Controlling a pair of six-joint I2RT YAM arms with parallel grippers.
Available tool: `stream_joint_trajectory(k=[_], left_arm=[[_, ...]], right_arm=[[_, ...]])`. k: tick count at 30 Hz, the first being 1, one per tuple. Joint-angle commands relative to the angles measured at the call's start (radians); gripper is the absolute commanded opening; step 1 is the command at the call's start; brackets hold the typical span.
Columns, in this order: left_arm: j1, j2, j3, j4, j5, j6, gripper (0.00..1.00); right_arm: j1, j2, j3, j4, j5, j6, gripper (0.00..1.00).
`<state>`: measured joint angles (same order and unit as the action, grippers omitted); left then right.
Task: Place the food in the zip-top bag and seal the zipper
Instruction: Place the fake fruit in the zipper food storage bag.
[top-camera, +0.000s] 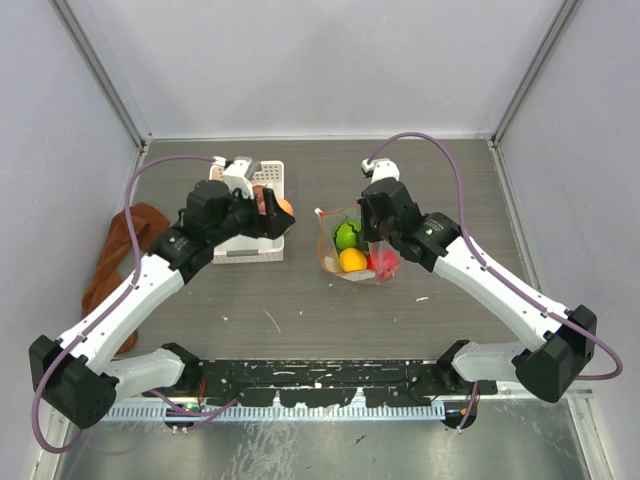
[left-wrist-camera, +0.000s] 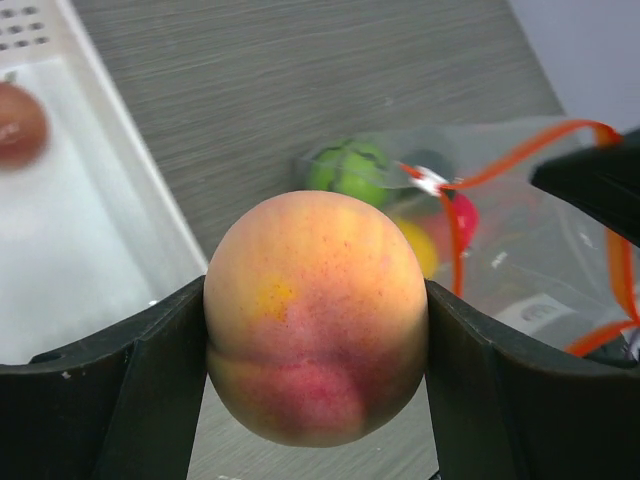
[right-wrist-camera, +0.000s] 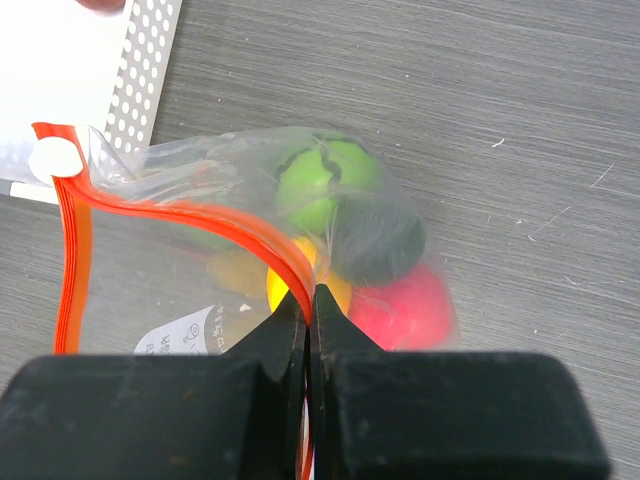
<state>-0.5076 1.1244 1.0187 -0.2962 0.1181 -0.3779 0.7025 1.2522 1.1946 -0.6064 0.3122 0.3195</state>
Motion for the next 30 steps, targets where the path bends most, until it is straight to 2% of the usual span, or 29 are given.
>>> stream_joint_trajectory(k=[1, 7, 15, 25, 30], left_arm=[[-0.069, -0.038, -0.018, 0.170, 0.088, 0.012, 0.58], [-0.151, -0.065, -0.063, 0.296, 0.095, 0.026, 0.54], [-0.225, -0.013, -0.081, 0.477, 0.164, 0.141, 0.44], [-0.311, 0.067, -0.085, 0.589, 0.181, 0.323, 0.44], [-0.321, 0.136, -0.080, 0.621, 0.178, 0.346, 0.48]], right_arm=[[-0.006, -0.044, -0.006, 0.024, -0.010, 0.010, 0.06], [-0.006, -0.044, -0.001, 0.009, -0.008, -0.022, 0.06], [-0.005, -0.050, 0.000, 0.031, -0.015, -0.023, 0.06], [-0.005, -0.063, -0.017, 0.038, -0.038, 0.003, 0.06], [-0.005, -0.059, -0.014, 0.036, -0.042, -0.009, 0.06]])
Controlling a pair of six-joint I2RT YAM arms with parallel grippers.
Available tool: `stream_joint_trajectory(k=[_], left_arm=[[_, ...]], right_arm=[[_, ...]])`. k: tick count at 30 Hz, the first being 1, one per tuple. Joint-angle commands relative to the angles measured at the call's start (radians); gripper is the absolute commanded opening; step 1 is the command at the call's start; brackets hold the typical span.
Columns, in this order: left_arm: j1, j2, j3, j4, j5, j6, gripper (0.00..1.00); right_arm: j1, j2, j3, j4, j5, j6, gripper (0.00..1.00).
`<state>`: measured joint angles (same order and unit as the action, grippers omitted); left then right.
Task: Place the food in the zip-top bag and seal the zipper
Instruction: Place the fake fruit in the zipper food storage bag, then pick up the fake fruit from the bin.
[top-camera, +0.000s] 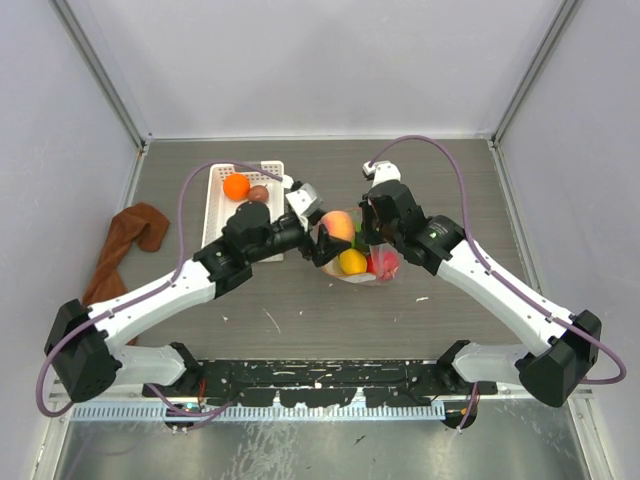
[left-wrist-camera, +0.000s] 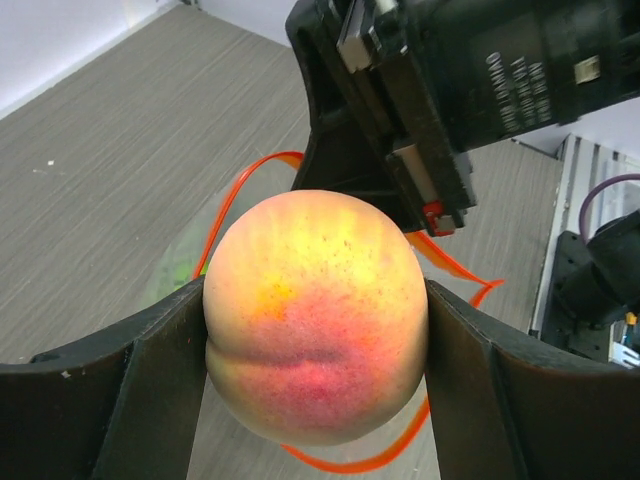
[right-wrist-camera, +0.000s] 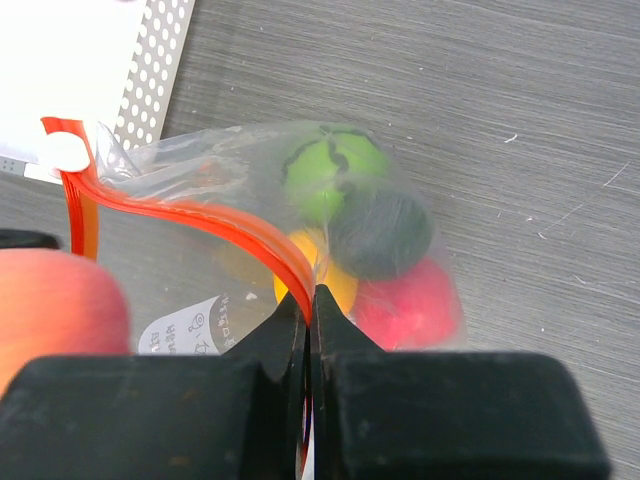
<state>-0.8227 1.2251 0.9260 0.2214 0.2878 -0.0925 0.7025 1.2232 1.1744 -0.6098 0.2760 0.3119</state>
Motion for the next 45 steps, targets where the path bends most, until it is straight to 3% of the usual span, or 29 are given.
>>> stream_joint_trajectory(k=[1, 15, 32, 40, 45], left_arm=[[-0.009, 0.053, 0.018, 0.103, 0.008, 0.066, 0.49], [-0.019, 0.154, 0.042, 0.038, -0.067, 0.136, 0.72], [-0.019, 0.072, 0.068, -0.082, -0.120, 0.091, 0.97], [-0.019, -0.028, 0.094, -0.223, -0.273, 0.042, 0.98], [-0.013, -0.065, 0.115, -0.336, -0.499, -0.032, 0.98]], right_arm=[[-0.005, -0.027, 0.007, 0.039, -0.006, -0.004, 0.06], [-0.006, 0.007, 0.014, 0.060, -0.035, 0.000, 0.06], [-0.005, 0.008, 0.002, 0.064, -0.041, 0.010, 0.06], [-0.006, 0.008, 0.002, 0.063, -0.034, 0.010, 0.06], [-0.005, 0.012, 0.004, 0.062, -0.032, 0.008, 0.06]])
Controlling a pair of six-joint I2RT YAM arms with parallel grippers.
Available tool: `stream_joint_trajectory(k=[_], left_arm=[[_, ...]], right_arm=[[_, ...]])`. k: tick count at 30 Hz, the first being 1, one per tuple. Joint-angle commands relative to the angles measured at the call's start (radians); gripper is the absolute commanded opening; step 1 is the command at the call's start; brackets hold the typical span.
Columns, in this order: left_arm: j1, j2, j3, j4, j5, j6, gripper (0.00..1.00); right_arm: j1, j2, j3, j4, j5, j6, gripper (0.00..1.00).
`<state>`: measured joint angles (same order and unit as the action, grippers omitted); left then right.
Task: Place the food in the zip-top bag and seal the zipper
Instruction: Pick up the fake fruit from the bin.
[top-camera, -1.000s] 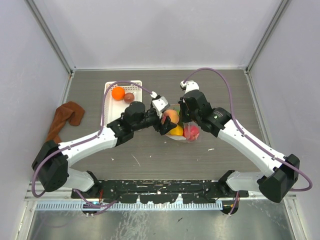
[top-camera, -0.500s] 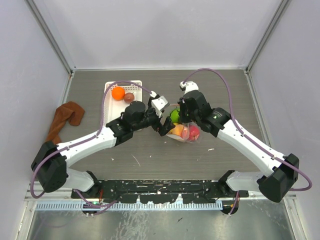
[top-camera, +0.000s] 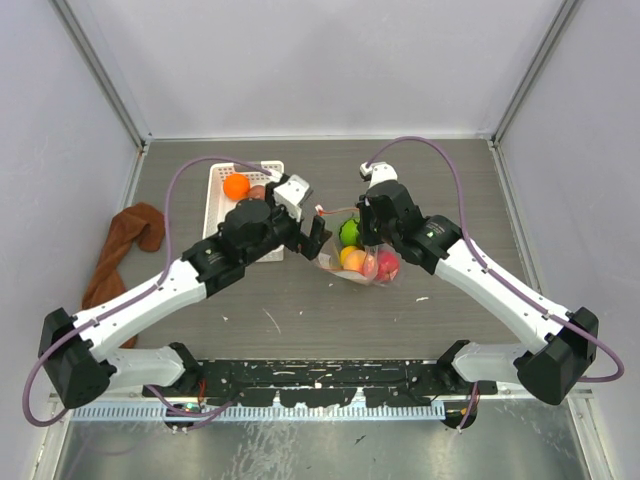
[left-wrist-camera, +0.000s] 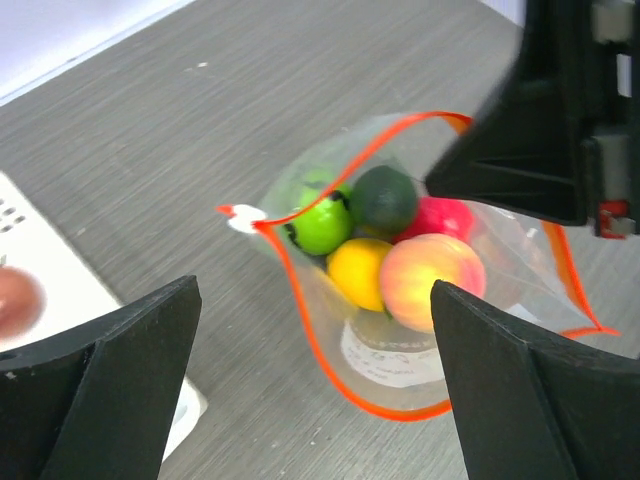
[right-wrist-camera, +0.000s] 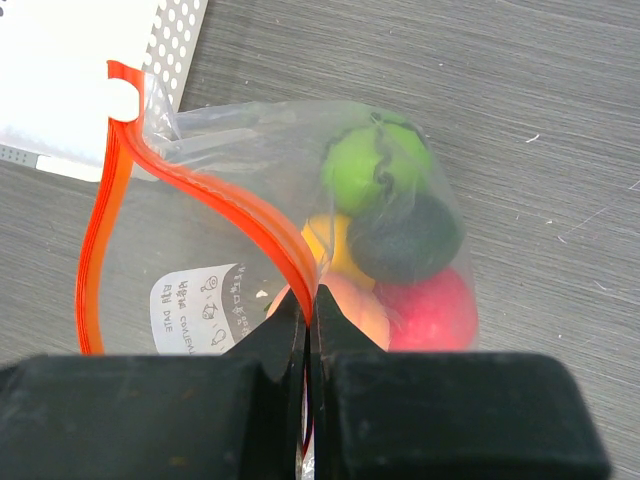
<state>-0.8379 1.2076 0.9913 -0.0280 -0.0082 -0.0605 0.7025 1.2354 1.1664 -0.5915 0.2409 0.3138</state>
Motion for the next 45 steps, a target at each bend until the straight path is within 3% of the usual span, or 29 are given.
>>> stream_joint_trajectory(k=[1, 4, 9, 18, 29, 45], left_arm=[[0.007, -0.052, 0.052, -0.106, -0.244, -0.082, 0.98], [0.061, -0.066, 0.075, -0.198, -0.313, -0.163, 0.98], [0.254, -0.057, 0.089, -0.296, -0.234, -0.323, 0.98], [0.421, 0.137, 0.150, -0.308, -0.227, -0.345, 0.98], [0.484, 0.465, 0.329, -0.274, -0.312, -0.404, 1.00], [0.513, 0.767, 0.497, -0.179, -0.354, -0.526, 0.84]], right_arm=[[-0.006, 0.001, 0.013, 0.043, 0.003, 0.005, 0.06], [-0.006, 0.004, 0.017, 0.042, 0.003, 0.002, 0.06], [-0.006, 0.007, 0.022, 0.041, 0.001, 0.001, 0.06], [-0.006, 0.009, 0.029, 0.043, -0.006, -0.006, 0.06], [-0.006, 0.004, 0.014, 0.066, 0.000, -0.017, 0.06], [-0.006, -0.003, 0.016, 0.055, -0.014, -0.035, 0.06]])
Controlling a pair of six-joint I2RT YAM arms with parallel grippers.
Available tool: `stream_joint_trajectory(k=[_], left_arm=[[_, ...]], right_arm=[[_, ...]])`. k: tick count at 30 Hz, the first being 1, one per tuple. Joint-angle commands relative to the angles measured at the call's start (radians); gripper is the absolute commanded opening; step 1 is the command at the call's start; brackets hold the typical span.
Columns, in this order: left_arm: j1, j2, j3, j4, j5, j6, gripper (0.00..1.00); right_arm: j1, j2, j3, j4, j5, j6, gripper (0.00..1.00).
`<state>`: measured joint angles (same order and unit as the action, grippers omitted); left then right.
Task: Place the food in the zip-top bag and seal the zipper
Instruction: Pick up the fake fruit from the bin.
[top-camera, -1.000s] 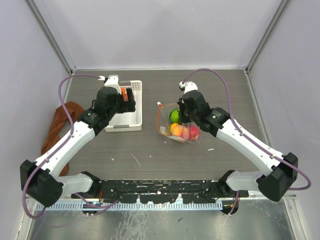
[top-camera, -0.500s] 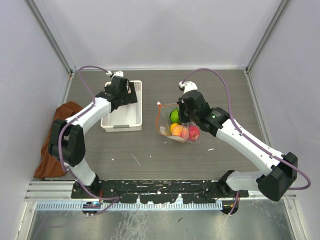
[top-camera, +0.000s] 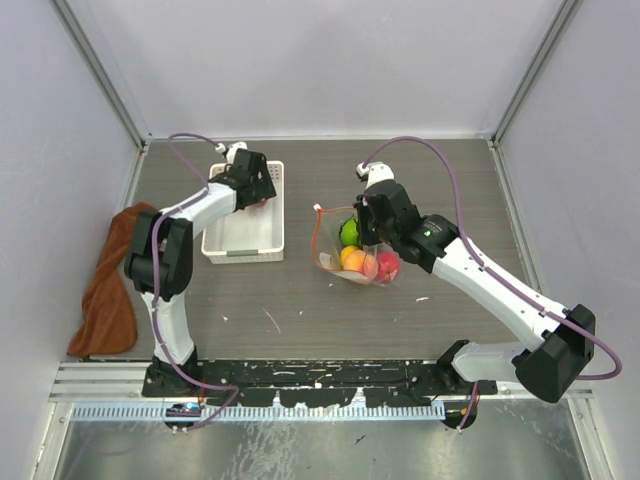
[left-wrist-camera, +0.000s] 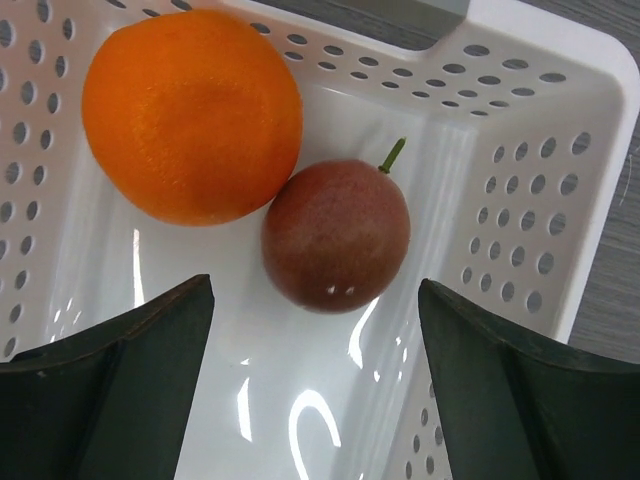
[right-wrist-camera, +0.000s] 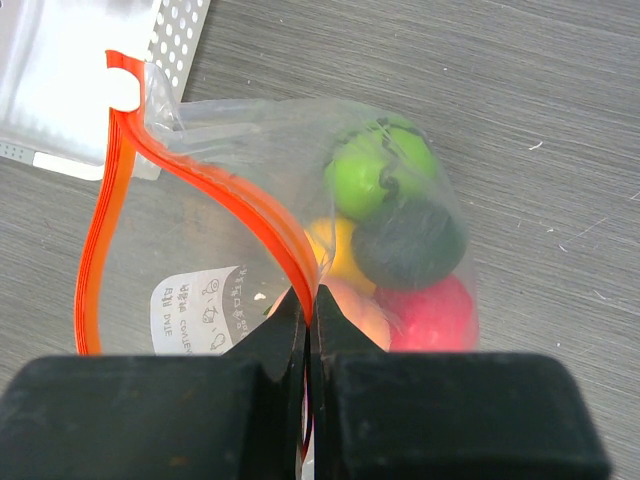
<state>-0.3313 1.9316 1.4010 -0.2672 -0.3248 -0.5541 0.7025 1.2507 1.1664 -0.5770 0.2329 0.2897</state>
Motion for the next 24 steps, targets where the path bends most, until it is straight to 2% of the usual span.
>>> stream_joint_trajectory(k=[1, 14, 18, 24], left_arm=[[0.006, 0.062, 0.102, 0.056, -0.038, -0.030, 0.84], [0.020, 0.202, 0.228, 0.003, -0.049, 0.026, 0.81], [0.019, 0.208, 0.228, -0.001, -0.046, 0.048, 0.76], [0.019, 0.168, 0.191, 0.004, -0.018, 0.087, 0.58]], right_arm=[[-0.005, -0.017, 0.016, 0.041, -0.006, -0.011, 0.06], [-0.005, 0.014, 0.018, 0.045, -0.047, -0.007, 0.06], [-0.006, 0.019, 0.019, 0.045, -0.048, -0.006, 0.06], [-0.005, 0.016, 0.018, 0.043, -0.050, -0.003, 0.06]])
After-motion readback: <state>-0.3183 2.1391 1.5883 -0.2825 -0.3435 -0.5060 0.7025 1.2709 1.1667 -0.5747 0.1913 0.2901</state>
